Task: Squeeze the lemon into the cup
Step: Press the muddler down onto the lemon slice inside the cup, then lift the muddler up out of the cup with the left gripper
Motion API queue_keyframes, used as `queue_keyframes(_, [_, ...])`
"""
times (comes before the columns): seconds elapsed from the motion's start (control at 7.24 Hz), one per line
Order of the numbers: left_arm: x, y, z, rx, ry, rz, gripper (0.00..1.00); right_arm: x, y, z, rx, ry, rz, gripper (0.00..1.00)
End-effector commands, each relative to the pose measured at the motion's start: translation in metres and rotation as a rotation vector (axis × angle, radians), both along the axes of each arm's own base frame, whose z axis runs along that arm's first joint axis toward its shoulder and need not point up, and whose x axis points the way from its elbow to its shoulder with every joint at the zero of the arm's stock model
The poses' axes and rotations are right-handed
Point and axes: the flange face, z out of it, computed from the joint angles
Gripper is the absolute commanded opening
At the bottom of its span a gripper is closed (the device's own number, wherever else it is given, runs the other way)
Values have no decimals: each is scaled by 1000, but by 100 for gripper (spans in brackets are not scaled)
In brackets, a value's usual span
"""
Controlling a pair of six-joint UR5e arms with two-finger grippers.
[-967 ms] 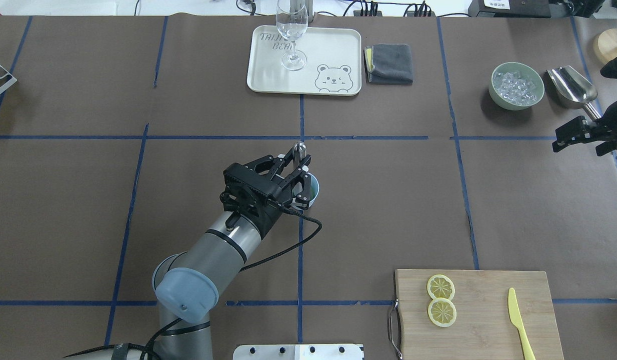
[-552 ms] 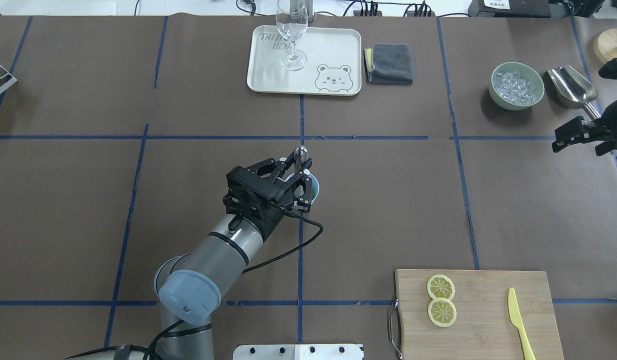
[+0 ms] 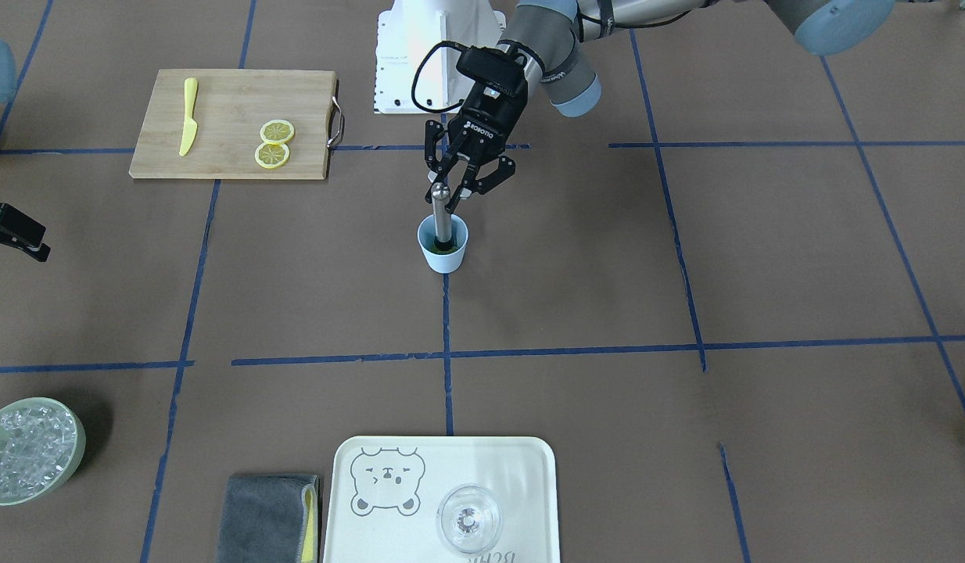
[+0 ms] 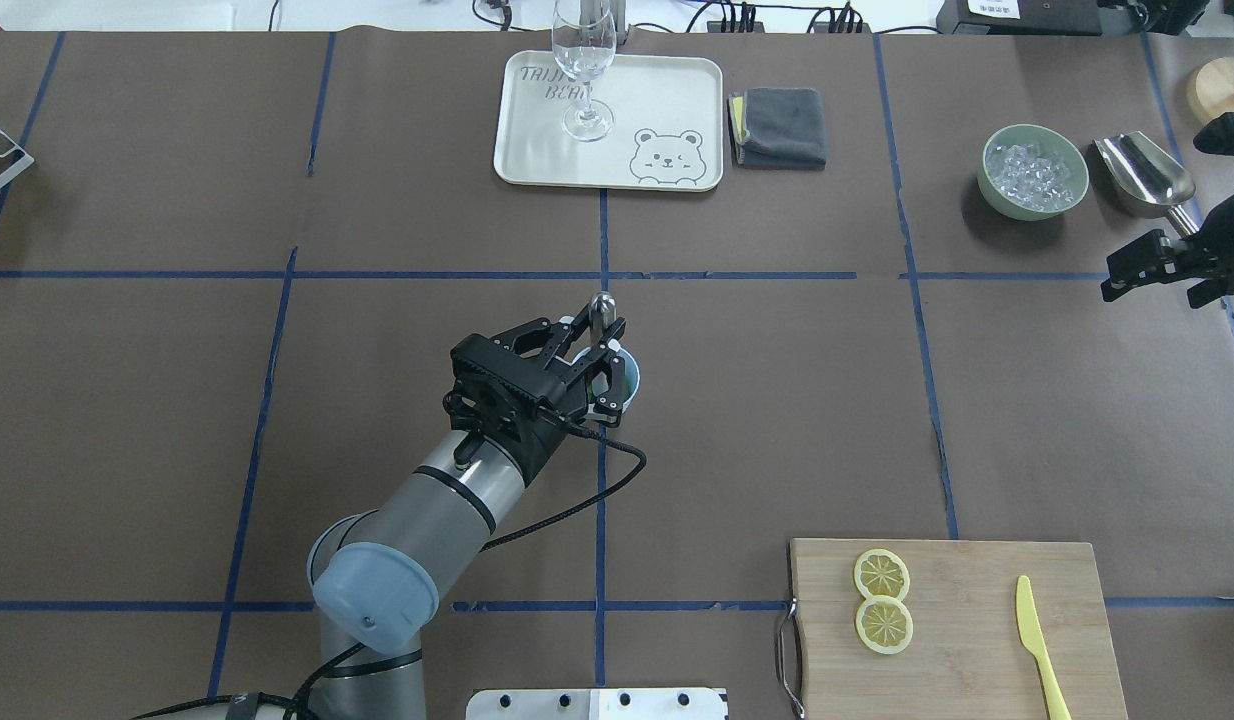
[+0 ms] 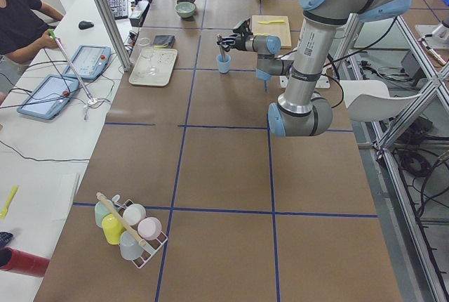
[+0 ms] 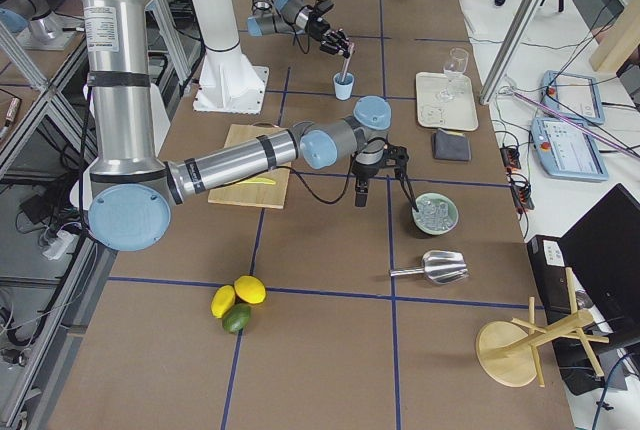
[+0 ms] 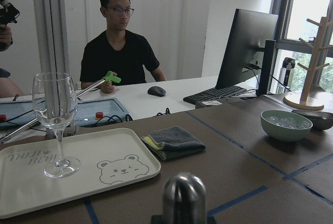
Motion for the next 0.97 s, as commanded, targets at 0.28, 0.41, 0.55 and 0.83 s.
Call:
queue_keyframes(0.28, [-95,-1,-74,143,96,-77,0,0,-1,-2,6,0,-2,100])
queue_keyframes(0.41, [-105,-14,-74,137,103,-102,0,0,-1,-2,6,0,-2,100])
queue_keyframes(0.55, [-123,-37,-70,111,139,-139,0,0,-1,-2,6,0,-2,100])
queue_keyframes(0.83, [-145,-69,-41,87,69,-206,0,0,-1,-1,2,0,0,100])
